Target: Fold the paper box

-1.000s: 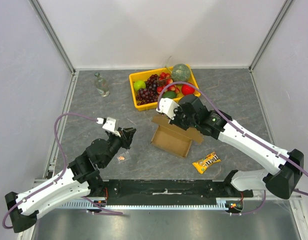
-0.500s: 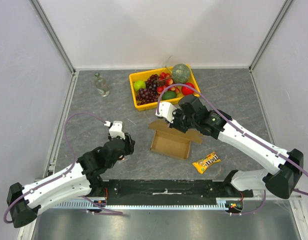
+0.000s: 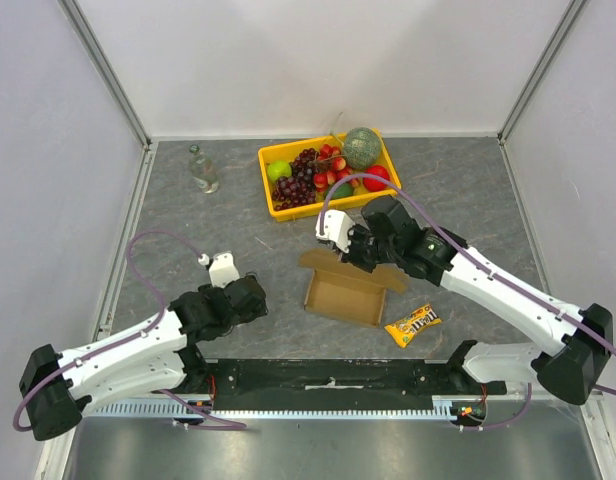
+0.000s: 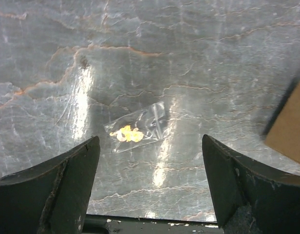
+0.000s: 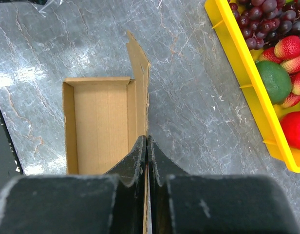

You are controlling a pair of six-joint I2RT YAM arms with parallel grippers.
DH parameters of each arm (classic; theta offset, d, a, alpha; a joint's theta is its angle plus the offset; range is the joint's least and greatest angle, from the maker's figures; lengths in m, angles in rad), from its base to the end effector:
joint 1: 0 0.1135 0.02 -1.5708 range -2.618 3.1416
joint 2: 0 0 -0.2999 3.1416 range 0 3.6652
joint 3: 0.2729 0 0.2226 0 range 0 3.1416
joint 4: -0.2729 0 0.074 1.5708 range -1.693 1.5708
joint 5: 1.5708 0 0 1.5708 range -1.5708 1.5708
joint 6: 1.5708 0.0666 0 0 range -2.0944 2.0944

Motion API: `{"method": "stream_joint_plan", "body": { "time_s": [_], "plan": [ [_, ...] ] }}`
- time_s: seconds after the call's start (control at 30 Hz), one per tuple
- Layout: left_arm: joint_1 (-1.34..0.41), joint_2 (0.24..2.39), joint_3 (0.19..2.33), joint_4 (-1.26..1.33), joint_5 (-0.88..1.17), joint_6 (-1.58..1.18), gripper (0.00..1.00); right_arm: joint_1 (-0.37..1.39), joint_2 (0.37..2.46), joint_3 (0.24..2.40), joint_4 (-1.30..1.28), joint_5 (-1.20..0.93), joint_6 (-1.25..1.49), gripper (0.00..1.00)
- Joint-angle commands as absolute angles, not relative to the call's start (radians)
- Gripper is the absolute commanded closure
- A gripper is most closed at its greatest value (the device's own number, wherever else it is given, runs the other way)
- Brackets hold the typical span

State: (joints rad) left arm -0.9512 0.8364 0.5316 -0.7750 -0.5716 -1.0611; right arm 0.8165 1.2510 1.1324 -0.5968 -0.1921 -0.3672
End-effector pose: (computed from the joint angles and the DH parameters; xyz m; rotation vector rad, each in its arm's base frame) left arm 0.0890 -0.0628 0.2143 -0.3087 2.3906 -0.1308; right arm 0.1625 0.1915 0.3410 -1.3726 1.8601 0.4514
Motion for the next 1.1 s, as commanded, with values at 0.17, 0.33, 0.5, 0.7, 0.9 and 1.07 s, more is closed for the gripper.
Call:
{"method": "stream_joint_plan", "body": {
  "time_s": [0.17,0.33,0.5,0.7,0.9,1.07],
  "plan": [
    [-0.950,0.923,0.476,-0.764,-0.598,-1.247,0.09,0.821,1.180,1.078,-0.526,-0.229,-0.356,0.93],
    [-0.951,1.009,0.448,-0.713,-0.591,-1.264,0.12,0.821,1.161,1.058,-0.522,-0.233,-0.353,0.93],
    [-0.951,1.038,0.456,-0.680,-0.603,-1.250,0.16,0.821,1.155,1.054,-0.515,-0.241,-0.351,0.93],
    [-0.950,1.107,0.462,-0.649,-0.572,-1.227,0.22,0.819,1.152,1.058,-0.515,-0.245,-0.345,0.94],
    [-0.951,1.098,0.449,-0.626,-0.574,-1.227,0.32,0.819,1.147,1.054,-0.514,-0.242,-0.347,0.94],
    [-0.951,1.109,0.451,-0.614,-0.566,-1.215,0.42,0.821,1.147,1.052,-0.512,-0.242,-0.344,0.94]
  ]
}}
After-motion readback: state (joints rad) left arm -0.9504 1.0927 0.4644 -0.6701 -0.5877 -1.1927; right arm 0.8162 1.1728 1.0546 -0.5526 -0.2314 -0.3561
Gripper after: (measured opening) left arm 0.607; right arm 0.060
